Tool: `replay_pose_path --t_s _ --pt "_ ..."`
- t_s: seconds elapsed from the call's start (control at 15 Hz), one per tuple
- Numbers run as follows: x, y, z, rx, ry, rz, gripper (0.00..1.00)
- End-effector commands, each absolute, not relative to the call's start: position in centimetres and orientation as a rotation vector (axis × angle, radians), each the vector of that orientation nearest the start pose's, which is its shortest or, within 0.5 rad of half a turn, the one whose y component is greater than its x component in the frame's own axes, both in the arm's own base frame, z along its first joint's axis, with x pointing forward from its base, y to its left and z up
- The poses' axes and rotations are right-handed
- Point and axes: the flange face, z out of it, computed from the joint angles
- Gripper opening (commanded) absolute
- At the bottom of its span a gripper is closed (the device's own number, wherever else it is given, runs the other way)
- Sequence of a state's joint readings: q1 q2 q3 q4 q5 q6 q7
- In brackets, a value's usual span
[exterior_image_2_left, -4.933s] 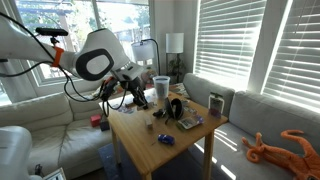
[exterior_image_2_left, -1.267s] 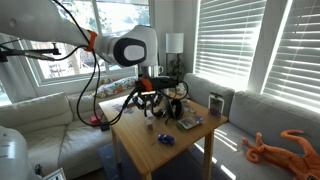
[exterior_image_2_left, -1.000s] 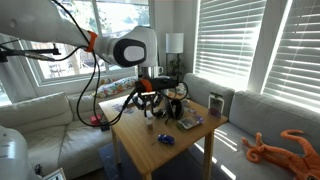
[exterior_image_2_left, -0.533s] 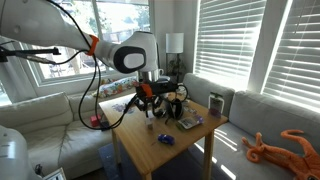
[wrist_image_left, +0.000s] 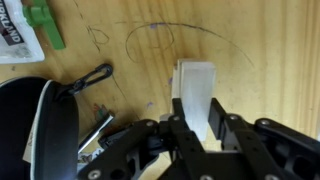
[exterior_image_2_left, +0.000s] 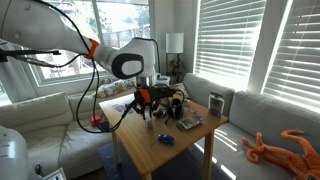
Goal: Stack the wooden block on the right
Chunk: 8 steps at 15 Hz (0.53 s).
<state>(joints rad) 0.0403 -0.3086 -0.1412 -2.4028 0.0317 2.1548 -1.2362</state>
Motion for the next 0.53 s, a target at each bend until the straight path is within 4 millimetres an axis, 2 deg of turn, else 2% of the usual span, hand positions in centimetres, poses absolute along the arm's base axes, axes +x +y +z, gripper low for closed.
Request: replay_pose_path --t_s 0.0,0.47 --pt "43.70 -3.86 43.57 -2.611 -1.692 -0.197 0.07" --pt "43.41 -3.96 43.97 -2.628 -1.707 -0.237 0.07"
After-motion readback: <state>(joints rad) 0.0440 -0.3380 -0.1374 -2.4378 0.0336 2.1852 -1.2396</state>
